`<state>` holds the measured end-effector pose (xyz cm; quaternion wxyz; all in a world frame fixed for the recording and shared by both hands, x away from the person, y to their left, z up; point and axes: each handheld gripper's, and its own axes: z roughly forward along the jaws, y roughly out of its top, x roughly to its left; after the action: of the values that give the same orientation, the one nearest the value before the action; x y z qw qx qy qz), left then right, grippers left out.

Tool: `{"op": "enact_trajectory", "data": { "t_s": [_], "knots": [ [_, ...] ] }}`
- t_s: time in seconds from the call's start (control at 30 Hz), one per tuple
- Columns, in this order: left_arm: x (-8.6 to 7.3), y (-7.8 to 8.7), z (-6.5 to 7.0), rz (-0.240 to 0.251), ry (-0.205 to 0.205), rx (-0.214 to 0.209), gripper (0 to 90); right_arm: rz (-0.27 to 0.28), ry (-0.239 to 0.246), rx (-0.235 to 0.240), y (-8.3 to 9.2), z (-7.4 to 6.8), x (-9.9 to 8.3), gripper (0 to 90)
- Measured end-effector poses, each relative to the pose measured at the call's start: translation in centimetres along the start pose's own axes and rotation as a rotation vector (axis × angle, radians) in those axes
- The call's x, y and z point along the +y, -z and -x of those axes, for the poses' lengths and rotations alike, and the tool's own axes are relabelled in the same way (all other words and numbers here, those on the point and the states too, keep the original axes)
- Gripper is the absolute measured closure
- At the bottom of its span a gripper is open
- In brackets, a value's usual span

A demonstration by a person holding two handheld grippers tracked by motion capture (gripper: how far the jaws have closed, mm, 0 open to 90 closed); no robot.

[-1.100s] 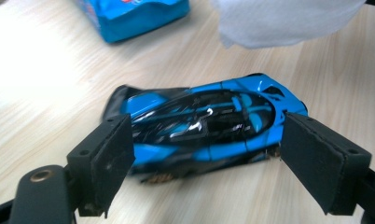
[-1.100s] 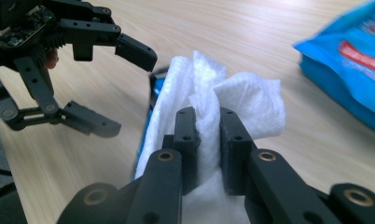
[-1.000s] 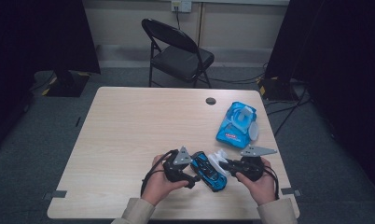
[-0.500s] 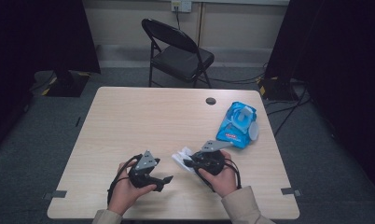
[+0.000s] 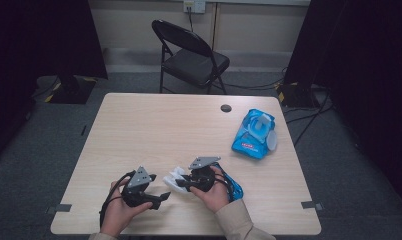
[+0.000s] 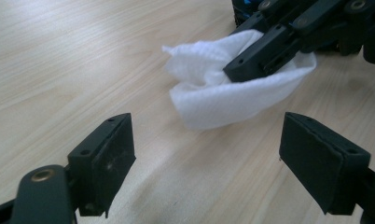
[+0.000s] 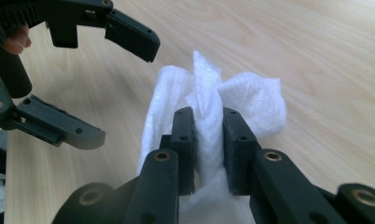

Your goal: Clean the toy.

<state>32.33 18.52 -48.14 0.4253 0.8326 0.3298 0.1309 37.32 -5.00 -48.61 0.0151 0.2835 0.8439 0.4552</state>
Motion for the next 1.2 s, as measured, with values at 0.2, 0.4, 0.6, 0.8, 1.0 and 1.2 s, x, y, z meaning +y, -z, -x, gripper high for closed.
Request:
{"op": "enact_trajectory", "data": {
  "t_s": [0.2,0.4,0.6,0.8,1.0,1.2],
  "knots": [
    [0.0,-0.2,0.1,-0.004,-0.011,0.006,18.2,-0.029,0.016,-0.010,-1.1,-0.2,-0.3,67.9],
    [-0.2,-0.4,0.0,-0.012,-0.013,0.001,18.7,-0.040,0.026,-0.035,-0.4,-0.2,-0.5,52.3],
    [-0.1,-0.6,0.2,-0.014,-0.020,-0.001,18.7,-0.020,0.023,-0.052,1.4,0.0,0.1,40.7],
    [0.1,-0.7,0.5,-0.015,-0.028,-0.001,19.2,0.004,0.046,-0.104,3.4,0.2,0.5,33.0],
    [0.1,-0.8,0.4,-0.012,-0.025,-0.006,19.6,0.009,0.035,-0.193,5.8,2.0,-0.1,22.0],
    [0.2,-0.9,0.3,-0.013,-0.021,-0.006,19.7,0.004,0.010,-0.269,6.8,3.8,-1.3,19.3]
  ]
}}
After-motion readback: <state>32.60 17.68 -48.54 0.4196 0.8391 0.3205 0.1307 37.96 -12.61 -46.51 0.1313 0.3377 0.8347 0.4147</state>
